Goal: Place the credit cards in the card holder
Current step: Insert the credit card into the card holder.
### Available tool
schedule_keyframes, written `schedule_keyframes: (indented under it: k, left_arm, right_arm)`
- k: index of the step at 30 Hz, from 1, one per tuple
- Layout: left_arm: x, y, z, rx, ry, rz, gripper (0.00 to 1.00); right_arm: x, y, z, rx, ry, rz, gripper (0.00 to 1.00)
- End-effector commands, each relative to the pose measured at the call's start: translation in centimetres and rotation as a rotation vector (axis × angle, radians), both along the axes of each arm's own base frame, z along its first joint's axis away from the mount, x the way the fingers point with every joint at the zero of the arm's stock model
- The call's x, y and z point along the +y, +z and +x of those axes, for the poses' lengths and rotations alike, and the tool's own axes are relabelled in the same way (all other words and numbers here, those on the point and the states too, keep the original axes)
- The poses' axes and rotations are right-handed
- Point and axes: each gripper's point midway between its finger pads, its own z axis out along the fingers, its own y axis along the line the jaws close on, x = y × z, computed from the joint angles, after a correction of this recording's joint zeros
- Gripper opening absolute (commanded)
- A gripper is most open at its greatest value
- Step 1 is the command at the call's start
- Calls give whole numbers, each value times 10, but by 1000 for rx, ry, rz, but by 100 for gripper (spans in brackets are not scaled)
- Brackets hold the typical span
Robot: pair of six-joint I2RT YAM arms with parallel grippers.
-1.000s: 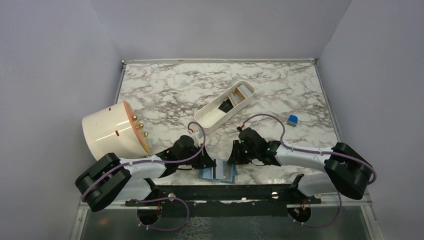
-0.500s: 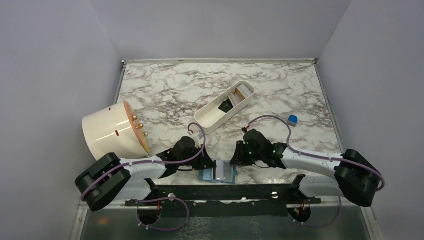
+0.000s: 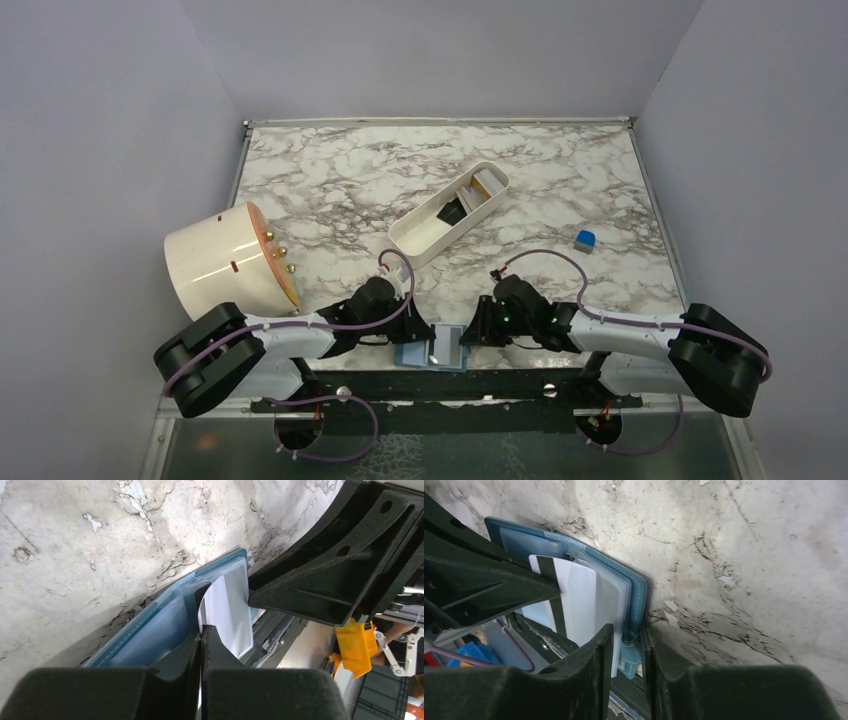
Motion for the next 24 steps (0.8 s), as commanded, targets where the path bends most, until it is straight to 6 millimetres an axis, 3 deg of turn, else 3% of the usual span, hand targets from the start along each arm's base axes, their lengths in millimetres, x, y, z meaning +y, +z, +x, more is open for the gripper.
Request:
schedule_keyframes:
  k: [1,8,15,20,24]
  left_arm:
    - [5,-16,-3,16,25,52,1]
    - [-1,-12,-2,17,40,38,2]
    - [0,1,5,-27,37,63,32]
    - [14,4,10,-51,66,154,42]
    - [13,9,4,-39,41,136,47]
  right_arm:
    - [10,-6,-10,50,-19,56,25]
    - [8,-6,-2,24,-63,49,20]
    - [3,-2,-2,9,-64,36,20]
    - [3,1,-7,4,-33,49,20]
    - [7,6,-10,9,-3,66,21]
